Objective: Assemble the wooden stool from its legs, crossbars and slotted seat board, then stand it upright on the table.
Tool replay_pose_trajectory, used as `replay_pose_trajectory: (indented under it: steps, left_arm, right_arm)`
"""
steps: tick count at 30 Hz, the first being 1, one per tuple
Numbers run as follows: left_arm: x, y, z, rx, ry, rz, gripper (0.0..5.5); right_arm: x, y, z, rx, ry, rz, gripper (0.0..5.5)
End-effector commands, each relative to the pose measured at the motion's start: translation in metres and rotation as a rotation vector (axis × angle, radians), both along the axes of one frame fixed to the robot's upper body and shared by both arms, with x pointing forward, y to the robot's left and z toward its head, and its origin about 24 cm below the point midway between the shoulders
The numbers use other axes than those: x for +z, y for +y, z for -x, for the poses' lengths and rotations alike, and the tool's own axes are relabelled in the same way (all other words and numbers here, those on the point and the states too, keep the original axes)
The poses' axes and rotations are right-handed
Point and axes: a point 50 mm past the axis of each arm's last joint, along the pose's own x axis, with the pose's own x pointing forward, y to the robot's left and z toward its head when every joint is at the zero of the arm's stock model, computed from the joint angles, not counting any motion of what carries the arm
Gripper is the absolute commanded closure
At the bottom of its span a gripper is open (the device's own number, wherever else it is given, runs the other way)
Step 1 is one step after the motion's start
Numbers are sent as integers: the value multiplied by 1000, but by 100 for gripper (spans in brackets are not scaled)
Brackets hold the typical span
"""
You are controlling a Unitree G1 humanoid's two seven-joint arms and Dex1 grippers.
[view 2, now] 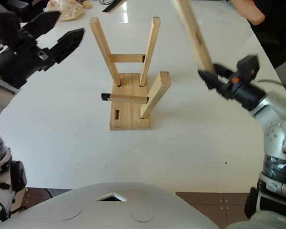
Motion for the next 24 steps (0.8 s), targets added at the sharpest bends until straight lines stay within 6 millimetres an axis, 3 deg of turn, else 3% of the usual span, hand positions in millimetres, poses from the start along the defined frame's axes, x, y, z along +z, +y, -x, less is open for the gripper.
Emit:
replay_pose_trajectory:
  steps: [1, 4, 7, 14, 24]
  left_arm:
    - [24, -27, 6, -239, -14, 104, 140]
    - [30, -32, 11, -364, -1, 164, 140]
    - [33, -35, 18, -470, 3, 200, 140]
    - [28, -34, 24, -529, 21, 181, 140]
    - [25, -43, 22, -554, 27, 121, 140]
  right_arm:
    - [55, 33, 3, 327, -129, -110, 346]
    - [66, 49, 5, 508, -111, -137, 346]
    - [64, 58, 8, 614, -74, -130, 346]
    - [59, 70, 17, 801, 23, -66, 346]
    - [51, 66, 8, 847, 90, 105, 346]
